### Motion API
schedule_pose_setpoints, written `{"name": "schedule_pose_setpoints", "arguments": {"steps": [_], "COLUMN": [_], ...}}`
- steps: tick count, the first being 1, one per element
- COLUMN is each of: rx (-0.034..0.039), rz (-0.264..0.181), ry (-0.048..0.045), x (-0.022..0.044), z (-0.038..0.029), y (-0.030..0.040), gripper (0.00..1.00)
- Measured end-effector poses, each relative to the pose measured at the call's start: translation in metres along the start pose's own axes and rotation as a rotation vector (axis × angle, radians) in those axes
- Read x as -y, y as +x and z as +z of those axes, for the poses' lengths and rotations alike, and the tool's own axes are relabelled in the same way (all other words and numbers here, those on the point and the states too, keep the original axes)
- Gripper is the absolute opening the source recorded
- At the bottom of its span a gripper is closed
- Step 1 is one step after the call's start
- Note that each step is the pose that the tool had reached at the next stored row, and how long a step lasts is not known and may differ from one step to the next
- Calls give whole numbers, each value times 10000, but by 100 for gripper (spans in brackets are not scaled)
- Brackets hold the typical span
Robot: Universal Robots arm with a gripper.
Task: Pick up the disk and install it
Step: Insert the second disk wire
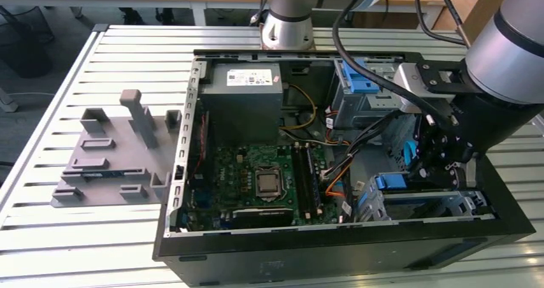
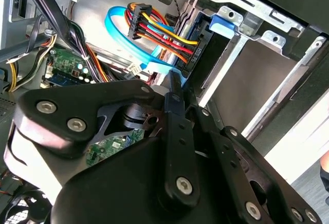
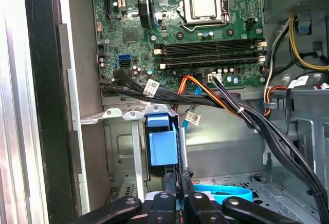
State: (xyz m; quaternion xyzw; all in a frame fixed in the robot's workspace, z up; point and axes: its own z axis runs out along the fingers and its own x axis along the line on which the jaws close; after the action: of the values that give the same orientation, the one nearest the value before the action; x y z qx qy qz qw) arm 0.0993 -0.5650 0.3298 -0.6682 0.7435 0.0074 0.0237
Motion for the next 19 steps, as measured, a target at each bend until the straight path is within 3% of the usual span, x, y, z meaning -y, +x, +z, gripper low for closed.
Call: {"name": "schedule_pose_setpoints", "arguments": {"steps": [8,9,11,19], "rx": [3,3,5,4], "rz": [-1,-1,0,1], "ry": [0,-1,-1,-3], "x": [1,1,1,1], "z": [3,2,-1,-47], "y": [2,2,2,0], "gripper": [17,24,24,24]}}
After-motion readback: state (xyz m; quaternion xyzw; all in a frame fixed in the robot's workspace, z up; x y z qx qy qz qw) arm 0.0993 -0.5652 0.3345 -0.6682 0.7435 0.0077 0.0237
